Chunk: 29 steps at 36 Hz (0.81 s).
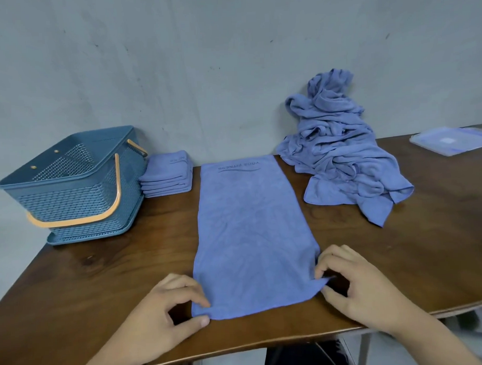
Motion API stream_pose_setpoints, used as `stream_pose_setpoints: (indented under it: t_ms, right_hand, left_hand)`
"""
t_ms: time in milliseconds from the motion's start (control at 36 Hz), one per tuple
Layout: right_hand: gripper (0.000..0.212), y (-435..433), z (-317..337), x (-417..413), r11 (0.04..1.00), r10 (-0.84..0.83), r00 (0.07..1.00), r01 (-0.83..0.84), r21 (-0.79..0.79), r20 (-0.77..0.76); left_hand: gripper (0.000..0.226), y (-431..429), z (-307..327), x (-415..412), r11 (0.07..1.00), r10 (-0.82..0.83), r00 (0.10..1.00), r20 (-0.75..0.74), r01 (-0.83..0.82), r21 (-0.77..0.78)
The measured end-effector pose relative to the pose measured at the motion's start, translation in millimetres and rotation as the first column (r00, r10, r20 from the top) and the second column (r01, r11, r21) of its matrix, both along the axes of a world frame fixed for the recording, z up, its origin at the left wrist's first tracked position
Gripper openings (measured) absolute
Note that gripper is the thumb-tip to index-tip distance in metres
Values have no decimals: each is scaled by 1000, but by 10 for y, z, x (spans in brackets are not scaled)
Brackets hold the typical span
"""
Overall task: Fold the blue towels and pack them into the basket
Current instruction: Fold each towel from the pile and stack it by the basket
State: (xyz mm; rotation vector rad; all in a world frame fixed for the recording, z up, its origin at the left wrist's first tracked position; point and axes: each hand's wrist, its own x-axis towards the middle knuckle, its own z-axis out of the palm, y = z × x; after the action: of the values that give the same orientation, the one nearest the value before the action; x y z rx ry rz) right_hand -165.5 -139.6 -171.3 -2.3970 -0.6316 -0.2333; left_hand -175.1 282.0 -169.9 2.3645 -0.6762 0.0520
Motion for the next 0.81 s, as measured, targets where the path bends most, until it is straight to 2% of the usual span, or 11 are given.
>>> stream_pose_setpoints:
  t_ms: [83, 222, 361, 556, 722, 806]
  right_hand:
    - [20, -20, -30, -11, 997, -17, 999, 13, 76, 51]
    - [2, -54, -30, -78, 968, -75, 996, 61, 245, 47]
    - [30, -58, -33, -85, 953, -113, 992, 123, 277, -51]
    - [19, -59, -88, -5, 959, -116, 987, 140, 248, -109]
    - [35, -81, -130, 35, 960, -134, 985, 156, 233, -106]
    - [33, -77, -125, 52, 956, -141, 982, 169, 241, -127]
  left_hand:
    - [11, -22, -8, 7, 999, 30, 999, 17, -30, -30]
    - [20, -1, -61, 35, 997, 75, 997, -3, -75, -36]
    - [39, 35, -111, 53, 983, 128, 988, -90, -138, -123]
    - [44, 64, -151, 34, 970, 178, 981, -76, -188, -156]
    - [40, 63, -146, 39, 966, 176, 981, -78, -187, -179]
    - [39, 64, -148, 42, 962, 175, 981, -77, -188, -200]
